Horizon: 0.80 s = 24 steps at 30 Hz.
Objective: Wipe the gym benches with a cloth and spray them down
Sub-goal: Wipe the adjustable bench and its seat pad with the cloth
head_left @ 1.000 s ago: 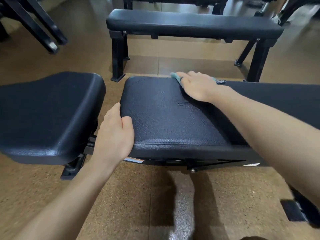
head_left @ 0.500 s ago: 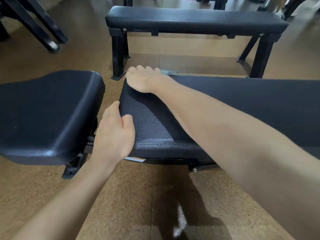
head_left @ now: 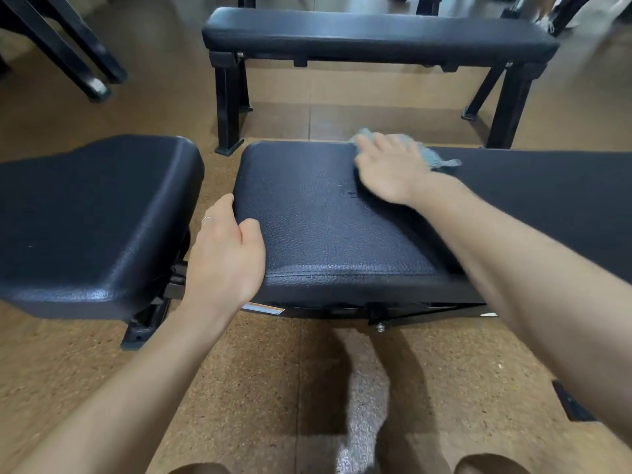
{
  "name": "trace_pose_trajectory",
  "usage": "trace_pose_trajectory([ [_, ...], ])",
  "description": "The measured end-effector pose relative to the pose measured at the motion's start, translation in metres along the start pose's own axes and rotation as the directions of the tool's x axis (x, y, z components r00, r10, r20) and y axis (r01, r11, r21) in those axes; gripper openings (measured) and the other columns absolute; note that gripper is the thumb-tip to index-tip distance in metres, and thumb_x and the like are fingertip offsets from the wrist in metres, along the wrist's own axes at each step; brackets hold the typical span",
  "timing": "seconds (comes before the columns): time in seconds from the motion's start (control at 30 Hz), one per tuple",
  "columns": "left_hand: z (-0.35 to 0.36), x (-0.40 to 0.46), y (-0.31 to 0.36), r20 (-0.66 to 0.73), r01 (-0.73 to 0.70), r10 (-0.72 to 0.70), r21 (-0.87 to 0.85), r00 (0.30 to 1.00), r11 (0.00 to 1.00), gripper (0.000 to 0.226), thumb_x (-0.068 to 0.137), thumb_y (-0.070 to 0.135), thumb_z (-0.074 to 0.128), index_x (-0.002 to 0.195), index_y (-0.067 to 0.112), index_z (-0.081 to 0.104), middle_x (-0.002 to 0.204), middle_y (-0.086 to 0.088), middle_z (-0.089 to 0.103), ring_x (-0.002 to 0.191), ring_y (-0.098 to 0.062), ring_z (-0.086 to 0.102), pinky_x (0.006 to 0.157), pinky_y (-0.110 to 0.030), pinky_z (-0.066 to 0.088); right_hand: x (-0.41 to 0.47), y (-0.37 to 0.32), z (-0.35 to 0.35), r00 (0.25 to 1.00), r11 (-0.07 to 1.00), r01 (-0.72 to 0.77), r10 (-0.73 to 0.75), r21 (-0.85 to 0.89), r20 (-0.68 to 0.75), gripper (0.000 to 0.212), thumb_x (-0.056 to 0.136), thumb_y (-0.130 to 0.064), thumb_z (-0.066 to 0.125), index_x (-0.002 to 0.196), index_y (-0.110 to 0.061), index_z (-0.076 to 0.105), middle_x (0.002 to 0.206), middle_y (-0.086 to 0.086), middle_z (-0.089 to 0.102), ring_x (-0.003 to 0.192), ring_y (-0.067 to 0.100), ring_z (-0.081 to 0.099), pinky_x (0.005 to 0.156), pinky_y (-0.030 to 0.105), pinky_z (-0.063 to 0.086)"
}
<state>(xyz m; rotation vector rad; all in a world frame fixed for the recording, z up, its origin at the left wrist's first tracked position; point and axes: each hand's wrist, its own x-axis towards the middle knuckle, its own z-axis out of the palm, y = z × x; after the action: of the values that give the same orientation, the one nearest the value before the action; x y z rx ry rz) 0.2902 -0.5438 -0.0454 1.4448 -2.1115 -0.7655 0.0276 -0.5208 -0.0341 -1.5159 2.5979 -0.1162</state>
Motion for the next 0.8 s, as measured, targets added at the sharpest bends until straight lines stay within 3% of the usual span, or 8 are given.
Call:
trace_pose_trajectory([
  [0.17,-0.005,-0.006,0.005,0.029,0.002,-0.002,-0.017,1.0,1.0,0.045,0.105,0.019,0.034,0.148,0.012,0.043,0.152,-0.009,0.047,0.138,-0.024,0.039,0.1,-0.031,0.029,-0.081,-0.077,0.011,0.933,0.933,0.355,-0.358,0.054,0.046,0.055,0.106,-0.032,0.013,0.161,-0.032,0.009,0.17,-0.002,0.002,0.156,0.017,-0.004,0.125,0.044,-0.005],
  [0.3,-0.004,-0.006,0.003,0.039,-0.003,0.005,-0.033,0.999,0.999,0.037,0.105,0.018,0.032,0.137,0.01,0.048,0.14,-0.01,0.053,0.132,-0.029,0.043,0.09,-0.031,0.028,-0.121,-0.047,0.004,0.865,0.868,0.491,-0.496,0.078,0.072,0.056,0.106,-0.033,0.005,0.161,-0.037,0.004,0.169,-0.012,-0.002,0.155,0.009,-0.006,0.125,0.035,-0.006],
  [0.4,-0.004,-0.005,0.002,0.042,-0.003,0.004,-0.022,0.999,1.0,0.039,0.104,0.019,0.032,0.14,0.012,0.047,0.145,-0.011,0.052,0.132,-0.029,0.044,0.095,-0.035,0.031,-0.093,0.012,-0.007,0.935,0.935,0.353,-0.353,0.013,0.042,0.06,0.102,-0.034,0.003,0.161,-0.035,0.009,0.169,-0.008,0.008,0.155,0.014,0.005,0.125,0.04,0.008],
  [0.5,-0.003,-0.005,0.006,0.028,0.001,0.0,-0.022,1.0,1.0,0.041,0.103,0.018,0.033,0.141,0.012,0.047,0.147,-0.013,0.051,0.135,-0.032,0.044,0.1,-0.039,0.034,-0.078,0.035,-0.011,0.994,0.997,0.079,-0.08,0.016,0.077,0.055,0.107,-0.03,0.011,0.161,-0.034,0.004,0.17,-0.005,-0.001,0.156,0.015,-0.001,0.126,0.041,0.001],
  [0.57,-0.003,-0.006,0.007,0.015,0.003,-0.003,-0.016,1.0,1.0,0.041,0.103,0.018,0.033,0.14,0.012,0.048,0.146,-0.013,0.051,0.133,-0.031,0.044,0.101,-0.039,0.034,-0.092,0.005,0.002,0.991,0.99,0.135,-0.135,-0.028,0.027,0.061,0.1,-0.036,0.007,0.161,-0.031,0.009,0.17,-0.001,0.006,0.155,0.022,0.006,0.125,0.046,0.007],
  [0.63,-0.002,-0.006,0.005,0.017,-0.008,0.008,-0.011,1.0,1.0,0.039,0.102,0.021,0.033,0.136,0.012,0.049,0.142,-0.012,0.054,0.13,-0.031,0.045,0.1,-0.04,0.034,-0.12,-0.038,0.014,0.945,0.946,0.325,-0.325,-0.02,-0.026,0.069,0.093,-0.039,0.001,0.161,-0.031,0.013,0.169,-0.002,0.011,0.154,0.022,0.01,0.124,0.048,0.009],
  [0.73,-0.004,-0.007,0.003,0.03,-0.018,0.019,-0.017,0.999,1.0,0.04,0.102,0.026,0.031,0.135,0.013,0.049,0.139,-0.011,0.055,0.125,-0.029,0.046,0.099,-0.042,0.036,-0.145,-0.059,0.012,0.909,0.906,0.41,-0.416,0.109,0.038,0.056,0.105,-0.033,0.009,0.161,-0.036,0.008,0.169,-0.011,0.001,0.156,0.012,-0.003,0.126,0.04,-0.003],
  [0.8,-0.004,-0.006,0.003,0.033,-0.014,0.015,-0.037,0.999,0.999,0.032,0.103,0.021,0.032,0.128,0.014,0.051,0.131,-0.01,0.057,0.112,-0.025,0.045,0.09,-0.037,0.032,-0.132,-0.04,0.004,0.885,0.884,0.46,-0.464,0.078,0.033,0.056,0.105,-0.029,0.01,0.161,-0.037,0.012,0.169,-0.011,0.011,0.155,0.014,0.007,0.125,0.043,0.008],
])
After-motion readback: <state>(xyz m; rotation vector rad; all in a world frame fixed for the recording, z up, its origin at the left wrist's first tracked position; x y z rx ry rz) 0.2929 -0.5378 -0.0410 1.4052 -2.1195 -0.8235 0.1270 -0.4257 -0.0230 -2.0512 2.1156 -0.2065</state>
